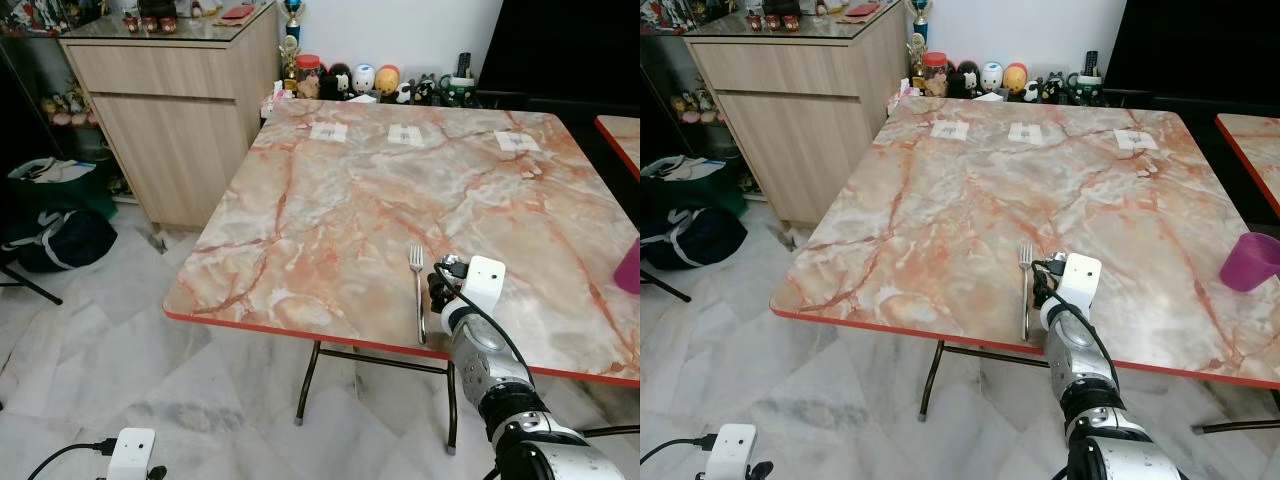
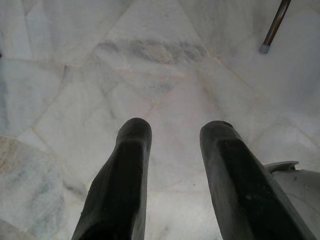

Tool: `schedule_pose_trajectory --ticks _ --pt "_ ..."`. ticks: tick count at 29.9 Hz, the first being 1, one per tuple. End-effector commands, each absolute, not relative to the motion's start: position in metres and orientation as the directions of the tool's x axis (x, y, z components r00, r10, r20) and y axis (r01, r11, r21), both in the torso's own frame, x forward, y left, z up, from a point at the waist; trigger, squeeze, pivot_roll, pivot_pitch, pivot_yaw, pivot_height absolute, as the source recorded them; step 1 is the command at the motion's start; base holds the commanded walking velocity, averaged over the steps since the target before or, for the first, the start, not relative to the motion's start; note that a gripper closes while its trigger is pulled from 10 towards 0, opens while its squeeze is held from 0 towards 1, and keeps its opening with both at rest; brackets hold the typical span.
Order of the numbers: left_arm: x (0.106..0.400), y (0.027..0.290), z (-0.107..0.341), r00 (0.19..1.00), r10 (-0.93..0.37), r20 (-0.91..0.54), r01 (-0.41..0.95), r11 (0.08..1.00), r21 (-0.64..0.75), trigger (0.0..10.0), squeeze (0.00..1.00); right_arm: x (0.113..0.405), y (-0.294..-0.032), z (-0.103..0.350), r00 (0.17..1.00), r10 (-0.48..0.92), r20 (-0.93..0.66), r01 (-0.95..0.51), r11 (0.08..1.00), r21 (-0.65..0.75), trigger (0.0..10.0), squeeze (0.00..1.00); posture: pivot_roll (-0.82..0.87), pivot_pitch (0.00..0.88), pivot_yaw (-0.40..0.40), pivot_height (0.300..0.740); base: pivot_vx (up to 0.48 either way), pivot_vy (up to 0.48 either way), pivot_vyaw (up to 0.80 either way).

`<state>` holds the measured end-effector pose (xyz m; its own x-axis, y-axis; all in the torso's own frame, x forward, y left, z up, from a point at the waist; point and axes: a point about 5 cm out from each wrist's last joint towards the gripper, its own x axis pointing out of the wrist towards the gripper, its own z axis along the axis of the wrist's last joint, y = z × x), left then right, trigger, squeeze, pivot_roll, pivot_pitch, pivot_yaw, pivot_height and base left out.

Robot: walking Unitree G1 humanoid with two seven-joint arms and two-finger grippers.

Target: Setting the table

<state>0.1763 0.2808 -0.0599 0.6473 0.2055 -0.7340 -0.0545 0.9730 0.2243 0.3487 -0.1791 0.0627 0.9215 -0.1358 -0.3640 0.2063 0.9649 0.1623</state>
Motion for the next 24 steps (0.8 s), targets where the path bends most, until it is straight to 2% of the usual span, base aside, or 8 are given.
schedule_pose_trajectory --ticks 1,16,17,18,19,24 --pt "0.173 0.281 -0.061 0.638 0.205 -0.742 -0.053 0.973 0.223 10.0 0.0 0.35 -0.18 0.064 0.916 -0.141 -0.375 0.207 0.968 0.142 10.0 0.0 0.1 0.026 -0.006 0.74 0.0 0.0 0.0" --pt "0.172 0.281 -0.062 0.635 0.203 -0.746 -0.053 0.974 0.22 10.0 0.0 0.346 -0.173 0.053 0.897 -0.108 -0.428 0.176 0.976 0.124 10.0 0.0 0.1 0.03 -0.006 0.74 0.0 0.0 0.0" --pt "0.172 0.281 -0.062 0.634 0.202 -0.746 -0.053 0.974 0.219 10.0 0.0 0.346 -0.172 0.053 0.897 -0.107 -0.428 0.176 0.977 0.124 8.0 0.0 0.1 0.03 -0.005 0.74 0.0 0.0 0.0" --pt "0.172 0.281 -0.062 0.634 0.202 -0.746 -0.052 0.974 0.219 10.0 0.0 0.346 -0.172 0.053 0.897 -0.107 -0.428 0.175 0.977 0.124 8.0 0.0 0.1 0.03 -0.005 0.74 0.0 0.0 0.0" --pt "0.172 0.281 -0.062 0.634 0.201 -0.747 -0.052 0.975 0.218 10.0 0.0 0.346 -0.172 0.053 0.898 -0.105 -0.428 0.174 0.977 0.125 0.0 0.0 0.1 0.03 -0.005 0.74 0.0 0.0 0.0" --pt "0.172 0.281 -0.062 0.634 0.199 -0.747 -0.051 0.975 0.217 10.0 0.0 0.346 -0.171 0.052 0.896 -0.104 -0.432 0.174 0.977 0.125 0.0 0.0 0.1 0.031 -0.004 0.74 0.0 0.0 0.0"
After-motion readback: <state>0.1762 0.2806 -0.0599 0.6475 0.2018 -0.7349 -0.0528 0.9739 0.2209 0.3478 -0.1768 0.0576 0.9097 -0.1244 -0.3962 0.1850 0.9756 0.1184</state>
